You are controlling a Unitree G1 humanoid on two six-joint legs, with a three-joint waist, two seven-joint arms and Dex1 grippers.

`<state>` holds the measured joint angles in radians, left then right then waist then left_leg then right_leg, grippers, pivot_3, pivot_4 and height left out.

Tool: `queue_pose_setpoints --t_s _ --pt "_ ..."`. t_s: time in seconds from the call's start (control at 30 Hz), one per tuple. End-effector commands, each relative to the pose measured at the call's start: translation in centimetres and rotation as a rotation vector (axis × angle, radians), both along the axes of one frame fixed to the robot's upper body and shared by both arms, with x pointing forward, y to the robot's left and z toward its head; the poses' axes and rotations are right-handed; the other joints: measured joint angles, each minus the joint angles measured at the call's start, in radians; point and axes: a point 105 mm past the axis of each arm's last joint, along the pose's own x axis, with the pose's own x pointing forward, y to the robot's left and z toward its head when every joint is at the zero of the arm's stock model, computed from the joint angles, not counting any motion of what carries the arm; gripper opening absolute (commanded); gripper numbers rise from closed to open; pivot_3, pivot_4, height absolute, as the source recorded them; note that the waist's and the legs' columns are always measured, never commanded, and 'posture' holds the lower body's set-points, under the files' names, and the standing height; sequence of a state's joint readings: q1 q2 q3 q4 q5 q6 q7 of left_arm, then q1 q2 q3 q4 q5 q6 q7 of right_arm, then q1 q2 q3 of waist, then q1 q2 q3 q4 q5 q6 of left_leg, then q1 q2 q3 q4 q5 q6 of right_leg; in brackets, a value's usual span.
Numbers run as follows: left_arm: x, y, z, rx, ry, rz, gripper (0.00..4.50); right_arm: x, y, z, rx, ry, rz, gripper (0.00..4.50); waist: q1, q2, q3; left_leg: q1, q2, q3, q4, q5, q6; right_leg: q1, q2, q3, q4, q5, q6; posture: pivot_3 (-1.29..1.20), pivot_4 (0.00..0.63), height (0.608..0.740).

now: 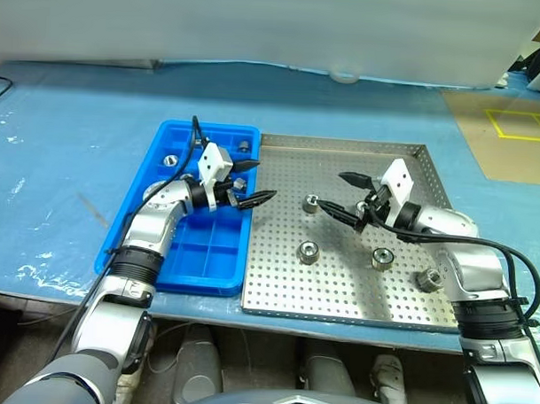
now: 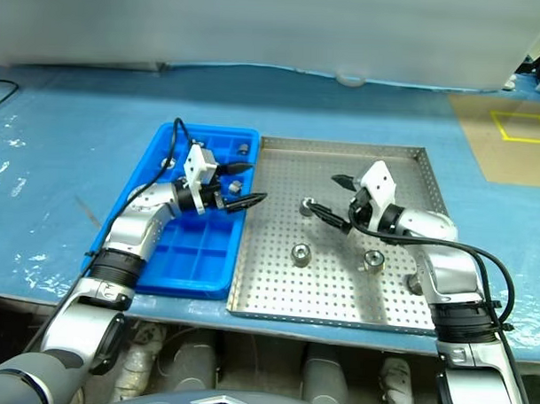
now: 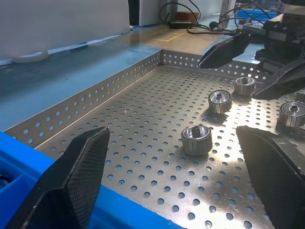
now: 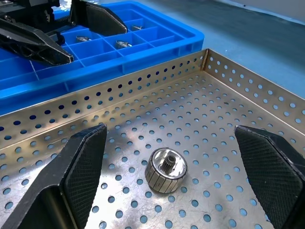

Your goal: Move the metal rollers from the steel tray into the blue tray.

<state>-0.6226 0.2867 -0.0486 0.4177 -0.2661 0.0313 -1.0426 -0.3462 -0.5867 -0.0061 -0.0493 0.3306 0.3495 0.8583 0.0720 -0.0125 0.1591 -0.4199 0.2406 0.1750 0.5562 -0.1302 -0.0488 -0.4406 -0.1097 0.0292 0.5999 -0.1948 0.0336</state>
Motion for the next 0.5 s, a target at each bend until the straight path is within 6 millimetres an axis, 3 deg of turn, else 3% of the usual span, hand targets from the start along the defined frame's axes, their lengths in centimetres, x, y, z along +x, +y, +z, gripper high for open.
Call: queue_pose_setpoints --t_s 0.03,0.5 --pt "-0.06 -0.31 1.14 -0.010 -0.045 -0.014 4.46 -0.15 -0.18 1.47 -0.008 -0.057 0.008 4.50 0.000 0.000 0.000 0.000 0.000 0.000 0.000 0.000 0.000 0.000 0.000 0.000 0.000 0.000 0.000 -0.06 0.150 0.740" --pt "0.09 -0.87 1.39 -0.002 -0.048 -0.043 4.46 -0.33 -0.51 1.29 -0.009 -0.061 -0.014 4.50 -0.001 0.000 0.000 0.000 0.000 0.000 0.000 0.000 0.000 0.000 0.000 0.000 0.000 0.000 0.000 -0.09 0.150 0.740"
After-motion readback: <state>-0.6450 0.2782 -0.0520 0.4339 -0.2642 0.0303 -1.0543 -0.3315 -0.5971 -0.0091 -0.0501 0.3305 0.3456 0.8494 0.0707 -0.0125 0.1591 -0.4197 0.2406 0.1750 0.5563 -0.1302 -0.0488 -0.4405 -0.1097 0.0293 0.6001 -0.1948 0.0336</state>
